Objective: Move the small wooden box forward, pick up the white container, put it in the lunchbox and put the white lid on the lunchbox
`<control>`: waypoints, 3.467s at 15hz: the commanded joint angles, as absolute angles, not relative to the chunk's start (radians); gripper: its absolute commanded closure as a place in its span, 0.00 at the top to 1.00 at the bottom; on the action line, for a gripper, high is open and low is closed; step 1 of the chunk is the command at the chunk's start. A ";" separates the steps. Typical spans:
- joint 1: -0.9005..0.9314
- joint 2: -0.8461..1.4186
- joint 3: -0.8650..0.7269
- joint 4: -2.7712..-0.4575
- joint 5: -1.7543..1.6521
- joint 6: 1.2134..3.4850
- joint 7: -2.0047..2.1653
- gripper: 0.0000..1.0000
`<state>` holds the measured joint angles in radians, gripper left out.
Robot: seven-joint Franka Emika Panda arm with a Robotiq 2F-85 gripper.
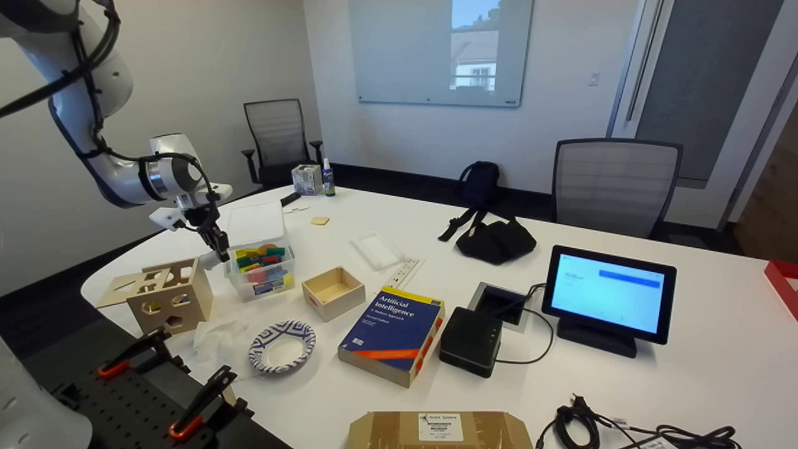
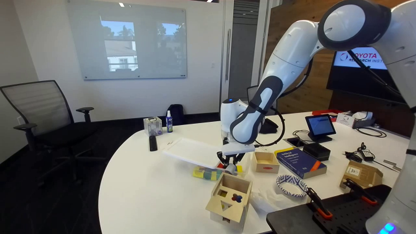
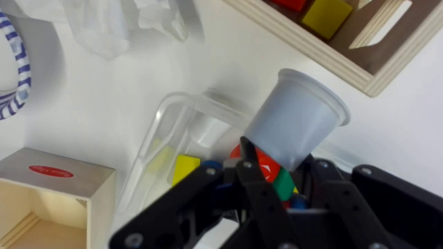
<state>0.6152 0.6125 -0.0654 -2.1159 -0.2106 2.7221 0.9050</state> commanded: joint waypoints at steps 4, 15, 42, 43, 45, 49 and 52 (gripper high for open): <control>0.618 0.496 -0.124 -2.138 -0.239 2.714 0.974 0.07; 0.629 0.593 -0.188 -2.023 -0.331 2.606 1.108 0.54; -0.275 0.865 0.488 -2.169 -0.734 3.362 0.675 1.00; -0.300 0.878 0.506 -2.161 -0.746 3.345 0.679 1.00; -0.321 0.898 0.525 -2.142 -0.746 3.313 0.687 1.00; -0.321 0.939 0.554 -2.072 -0.726 3.224 0.689 1.00; -0.331 0.980 0.586 -2.011 -0.720 3.155 0.675 1.00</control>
